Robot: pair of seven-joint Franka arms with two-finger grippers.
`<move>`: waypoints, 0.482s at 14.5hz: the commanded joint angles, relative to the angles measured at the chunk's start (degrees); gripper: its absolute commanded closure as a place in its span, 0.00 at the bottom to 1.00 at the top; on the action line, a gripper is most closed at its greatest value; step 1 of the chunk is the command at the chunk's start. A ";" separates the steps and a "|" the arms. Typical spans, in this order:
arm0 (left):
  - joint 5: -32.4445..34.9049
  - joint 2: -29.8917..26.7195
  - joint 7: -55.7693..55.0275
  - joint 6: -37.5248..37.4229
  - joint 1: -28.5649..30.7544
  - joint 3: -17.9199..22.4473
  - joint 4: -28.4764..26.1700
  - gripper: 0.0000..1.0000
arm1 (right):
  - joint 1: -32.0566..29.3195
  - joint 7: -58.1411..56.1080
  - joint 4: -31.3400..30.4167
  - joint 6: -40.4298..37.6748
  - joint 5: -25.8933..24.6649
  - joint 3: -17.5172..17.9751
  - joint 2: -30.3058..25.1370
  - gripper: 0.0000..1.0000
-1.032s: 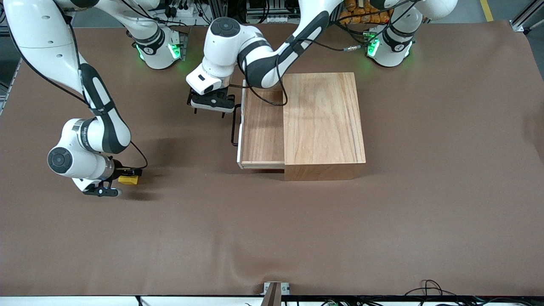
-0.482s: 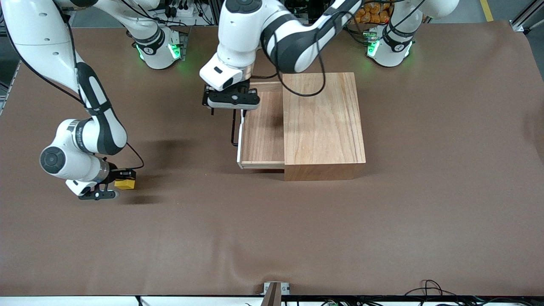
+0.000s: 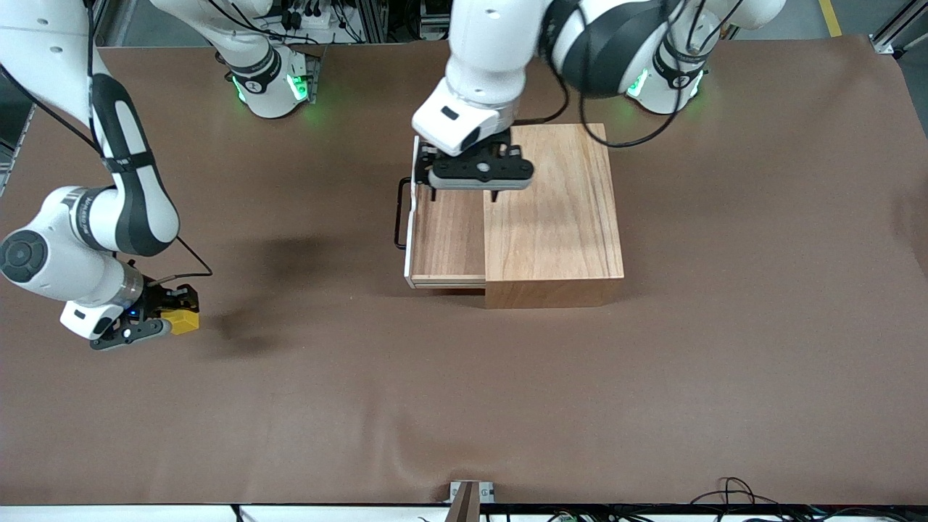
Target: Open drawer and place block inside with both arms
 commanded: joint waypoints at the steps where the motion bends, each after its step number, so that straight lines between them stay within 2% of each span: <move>1: -1.38 -3.79 7.90 -4.14 4.52 -0.37 -1.95 0.00 | 2.42 2.34 4.77 -9.26 0.08 0.33 -1.55 0.56; 3: -1.38 -5.73 12.57 -7.65 6.98 -0.20 -1.95 0.00 | 5.83 8.92 8.46 -17.08 0.08 0.33 -1.99 0.56; 7: -1.56 -8.63 25.29 -13.64 15.58 -0.28 -1.87 0.00 | 16.02 26.05 9.01 -23.00 0.26 0.42 -6.37 0.57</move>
